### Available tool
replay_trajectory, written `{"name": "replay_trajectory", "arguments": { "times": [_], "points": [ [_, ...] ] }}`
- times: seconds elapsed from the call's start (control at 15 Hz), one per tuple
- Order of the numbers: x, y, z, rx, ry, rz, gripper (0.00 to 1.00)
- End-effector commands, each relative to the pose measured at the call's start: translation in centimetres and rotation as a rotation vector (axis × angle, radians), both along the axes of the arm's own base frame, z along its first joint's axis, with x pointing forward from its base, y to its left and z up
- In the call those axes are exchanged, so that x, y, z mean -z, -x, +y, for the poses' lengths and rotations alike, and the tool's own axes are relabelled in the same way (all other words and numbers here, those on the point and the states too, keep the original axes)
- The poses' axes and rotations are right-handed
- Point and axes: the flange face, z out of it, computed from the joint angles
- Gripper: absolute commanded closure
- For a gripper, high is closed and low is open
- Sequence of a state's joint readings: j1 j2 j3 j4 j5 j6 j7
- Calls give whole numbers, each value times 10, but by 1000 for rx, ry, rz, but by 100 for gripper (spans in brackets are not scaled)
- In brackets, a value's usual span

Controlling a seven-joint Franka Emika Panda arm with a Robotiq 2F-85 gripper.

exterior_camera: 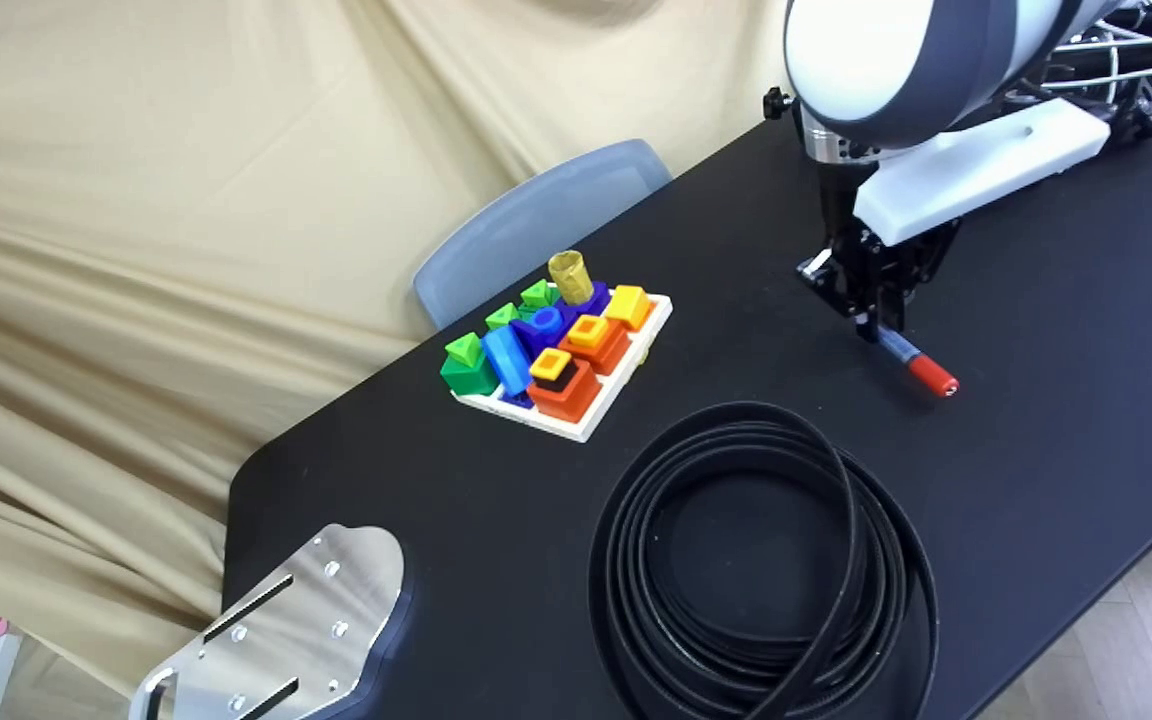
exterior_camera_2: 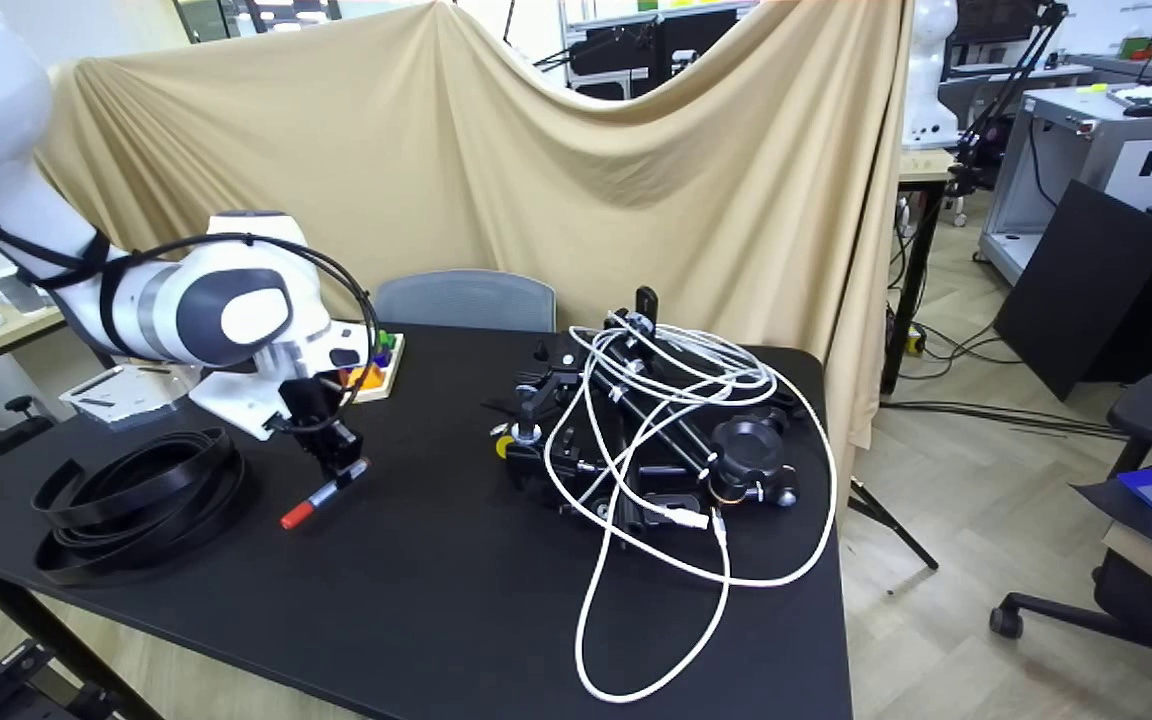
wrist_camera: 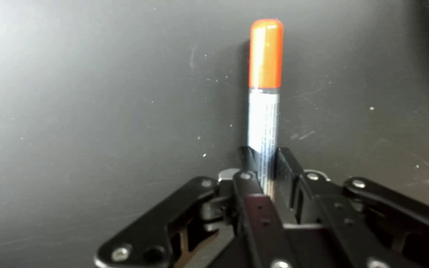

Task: Move the marker towards you

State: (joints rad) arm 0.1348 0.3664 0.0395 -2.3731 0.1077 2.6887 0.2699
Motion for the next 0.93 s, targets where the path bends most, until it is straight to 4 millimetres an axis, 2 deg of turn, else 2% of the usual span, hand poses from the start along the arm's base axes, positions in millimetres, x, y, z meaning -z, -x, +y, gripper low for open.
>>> {"name": "replay_trajectory", "arguments": {
  "times": [0.0,0.07,0.4,0.6,0.87],
  "points": [
    [1,5,-8,64,-23,17,54],
    [1,5,-10,75,-27,20,53],
    [3,4,-16,120,-42,27,21],
    [-5,4,-17,178,-45,33,2],
    [-20,6,-17,240,-54,57,0]
  ]
}}
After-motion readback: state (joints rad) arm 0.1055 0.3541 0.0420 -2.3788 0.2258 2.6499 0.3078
